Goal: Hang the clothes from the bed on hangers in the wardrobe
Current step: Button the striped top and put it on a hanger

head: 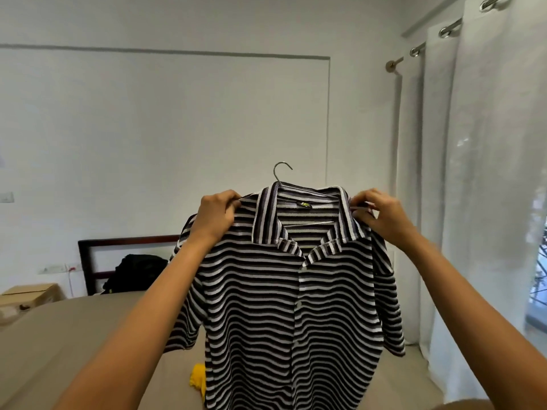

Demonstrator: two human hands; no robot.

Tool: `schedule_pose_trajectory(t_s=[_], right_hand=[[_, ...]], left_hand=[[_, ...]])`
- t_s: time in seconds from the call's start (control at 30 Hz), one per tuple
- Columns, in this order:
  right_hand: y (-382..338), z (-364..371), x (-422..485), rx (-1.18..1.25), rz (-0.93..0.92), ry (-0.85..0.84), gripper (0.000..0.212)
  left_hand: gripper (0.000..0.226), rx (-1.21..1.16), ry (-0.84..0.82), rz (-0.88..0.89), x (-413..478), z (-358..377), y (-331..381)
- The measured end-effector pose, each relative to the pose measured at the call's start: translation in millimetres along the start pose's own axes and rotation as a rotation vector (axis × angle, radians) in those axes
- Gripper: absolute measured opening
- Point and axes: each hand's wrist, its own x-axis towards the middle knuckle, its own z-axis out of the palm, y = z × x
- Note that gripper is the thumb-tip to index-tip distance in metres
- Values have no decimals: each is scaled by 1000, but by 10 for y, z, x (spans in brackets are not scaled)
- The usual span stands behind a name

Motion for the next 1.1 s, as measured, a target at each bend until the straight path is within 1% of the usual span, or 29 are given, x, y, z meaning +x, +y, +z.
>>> schedule_pose_trajectory(t_s=[0.03, 0.1, 0.2, 0.27, 0.33, 0.37, 0.47, 0.63, 0.67, 0.73, 0.77, 0.83, 0.9, 0.97, 1.0, 1.07, 1.1], right_hand=[[17, 20, -4, -54, -39, 11, 23], [40, 34, 20, -114, -56, 50, 28], [23, -14, 100, -172, -55, 111, 21], [-21, -8, 162, -244, -45, 66, 17], [-52, 25, 194, -316, -23, 31, 18], [-65, 31, 208, -335, 1, 62, 17], [-119, -27, 259, -357, 58, 227, 15], [-222, -63, 349, -385, 84, 337, 14], [-240, -53, 357, -384, 93, 349, 14], [-238, -38, 359, -375, 116, 370, 15], [-220, -38, 358, -366, 133, 383, 14], [-167, -50, 352, -362, 173, 397, 14], [-126, -65, 343, -364, 203, 402, 15], [-140, -66, 333, -344, 213, 386, 15], [-141, -74, 329, -324, 208, 345, 16], [-147, -164, 336, -258, 221, 184, 21], [-149, -233, 343, -263, 265, 82, 26]], left_hand=[[14, -10, 3, 3, 6, -11, 18], [14, -28, 10, 0, 12, -40, 48], [13, -59, 2, -20, -4, -82, 55], [12, -75, -11, -24, -19, -103, 37], [9, -58, -48, -6, -44, -118, 8], [9, -38, -66, -1, -53, -129, -27], [9, 26, -84, -20, -86, -169, -165], [11, 39, -94, -47, -212, -201, -299], [12, 48, -132, -63, -226, -211, -315], [15, 95, -282, -101, -210, -251, -299], [18, 131, -342, -93, -178, -267, -253], [25, 141, -359, -23, -110, -235, -92], [24, 64, -335, 43, -89, -114, 105], [16, -1, -294, 45, -111, 23, 218], [16, -29, -269, 29, -120, 66, 230], [19, -60, -247, 1, -140, 98, 210], [20, -63, -244, -3, -151, 104, 194]])
